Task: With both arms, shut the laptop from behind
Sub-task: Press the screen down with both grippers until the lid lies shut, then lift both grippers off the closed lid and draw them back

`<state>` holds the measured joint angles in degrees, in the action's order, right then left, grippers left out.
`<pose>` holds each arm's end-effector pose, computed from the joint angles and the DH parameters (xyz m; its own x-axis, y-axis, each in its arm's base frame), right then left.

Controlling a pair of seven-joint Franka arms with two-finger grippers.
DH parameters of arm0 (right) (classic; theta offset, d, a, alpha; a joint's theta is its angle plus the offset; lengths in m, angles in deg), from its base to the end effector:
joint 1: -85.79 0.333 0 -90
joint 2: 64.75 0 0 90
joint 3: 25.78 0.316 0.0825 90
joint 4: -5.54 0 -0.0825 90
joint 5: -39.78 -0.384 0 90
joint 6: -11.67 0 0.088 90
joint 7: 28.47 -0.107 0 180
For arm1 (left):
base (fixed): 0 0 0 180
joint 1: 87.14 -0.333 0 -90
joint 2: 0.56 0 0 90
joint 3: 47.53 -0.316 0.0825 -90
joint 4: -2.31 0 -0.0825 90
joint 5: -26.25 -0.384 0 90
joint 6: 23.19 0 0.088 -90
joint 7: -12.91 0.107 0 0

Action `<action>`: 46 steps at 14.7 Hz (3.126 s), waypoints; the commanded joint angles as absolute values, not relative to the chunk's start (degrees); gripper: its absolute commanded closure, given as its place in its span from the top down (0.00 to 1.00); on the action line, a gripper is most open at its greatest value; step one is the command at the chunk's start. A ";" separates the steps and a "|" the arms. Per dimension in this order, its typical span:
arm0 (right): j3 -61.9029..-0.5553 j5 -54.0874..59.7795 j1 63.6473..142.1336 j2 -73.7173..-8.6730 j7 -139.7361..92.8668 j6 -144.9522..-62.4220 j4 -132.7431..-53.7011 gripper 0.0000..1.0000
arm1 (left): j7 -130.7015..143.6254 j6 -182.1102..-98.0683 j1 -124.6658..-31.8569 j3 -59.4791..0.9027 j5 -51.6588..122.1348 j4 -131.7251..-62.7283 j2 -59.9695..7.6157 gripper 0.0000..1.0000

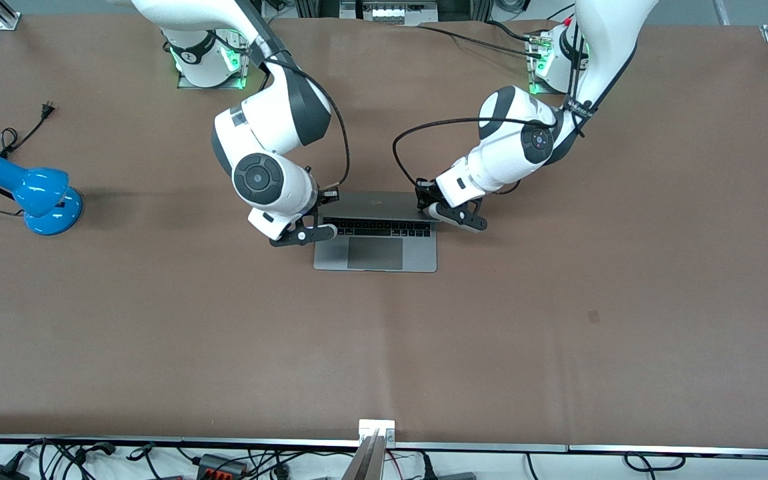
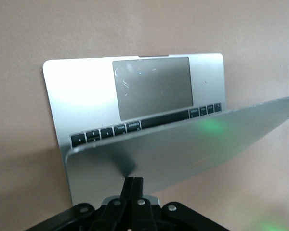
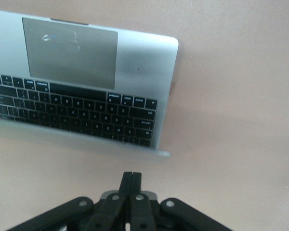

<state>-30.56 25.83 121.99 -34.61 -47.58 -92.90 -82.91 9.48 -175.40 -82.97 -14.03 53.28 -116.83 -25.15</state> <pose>0.5551 0.3708 0.3307 0.9481 0.1368 -0.2871 0.1181 -0.9896 -0.0816 0.4938 -0.3512 0.2683 0.9923 -0.1218 0.0233 -0.1175 -0.8632 0.4910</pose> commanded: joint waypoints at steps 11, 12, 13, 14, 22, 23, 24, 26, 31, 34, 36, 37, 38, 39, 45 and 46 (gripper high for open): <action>-30.35 25.45 120.07 -23.79 -46.22 -95.80 -71.54 0.00 | 15.81 -180.16 -83.27 -15.36 53.93 -110.55 -35.09 0.01; -30.35 25.45 119.81 -23.36 -46.05 -97.04 -71.63 0.00 | 15.81 -180.16 -83.18 -15.53 53.93 -110.28 -35.27 0.01; -30.35 25.45 119.81 -22.92 -46.13 -97.75 -71.54 0.00 | 16.07 -180.16 -83.18 -15.62 53.93 -110.28 -35.53 0.01; -30.35 25.54 119.89 -22.22 -46.13 -98.71 -71.63 0.00 | 16.60 -180.16 -83.27 -15.62 53.93 -110.19 -35.88 0.01; -30.35 25.54 120.42 -17.73 -46.40 -104.43 -71.46 0.00 | 18.54 -180.34 -82.74 -17.38 53.93 -106.24 -40.45 0.01; -30.26 25.54 120.42 -17.29 -46.40 -105.30 -71.46 0.00 | 18.54 -180.34 -82.65 -17.47 53.93 -105.97 -40.81 0.01; -30.26 25.54 120.42 -16.85 -46.40 -106.18 -71.37 0.00 | 18.62 -180.34 -82.65 -17.73 53.93 -105.88 -40.90 0.01; -30.17 25.54 120.60 -16.15 -46.48 -106.81 -71.37 0.00 | 18.97 -180.34 -82.48 -17.99 53.93 -105.71 -41.68 0.01; -30.00 25.54 121.38 -14.04 -46.57 -109.08 -71.28 0.00 | 21.00 -185.61 -82.39 -17.99 53.93 -105.27 -44.50 0.01; -30.00 25.54 121.48 -13.86 -46.49 -109.27 -71.28 0.00 | 21.00 -185.79 -81.78 -17.99 53.93 -105.09 -44.76 0.01; -30.00 25.54 121.39 -13.95 -46.40 -109.18 -71.19 0.00 | 21.00 -185.79 -81.60 -17.99 53.93 -105.00 -44.85 0.01; -30.09 25.54 121.39 -14.29 -46.31 -108.74 -71.11 0.00 | 21.00 -185.87 -81.69 -17.99 53.93 -105.00 -44.85 0.01; -30.09 25.37 121.30 -14.56 -46.66 -108.39 -70.58 0.00 | 21.00 -185.96 -81.60 -17.99 53.93 -105.00 -44.85 0.01; -30.09 25.28 121.39 -14.74 -46.75 -107.78 -70.05 0.00 | 21.00 -185.96 -81.69 -17.99 53.93 -105.00 -44.85 0.01; -30.09 25.54 121.39 -15.53 -47.01 -107.07 -69.96 0.48 | 20.56 -184.30 -83.44 -17.91 53.84 -105.88 -41.17 0.01; -30.17 25.28 121.56 -15.53 -47.62 -107.07 -69.96 0.99 | 20.47 -180.55 -83.79 -17.91 53.84 -106.06 -39.33 0.01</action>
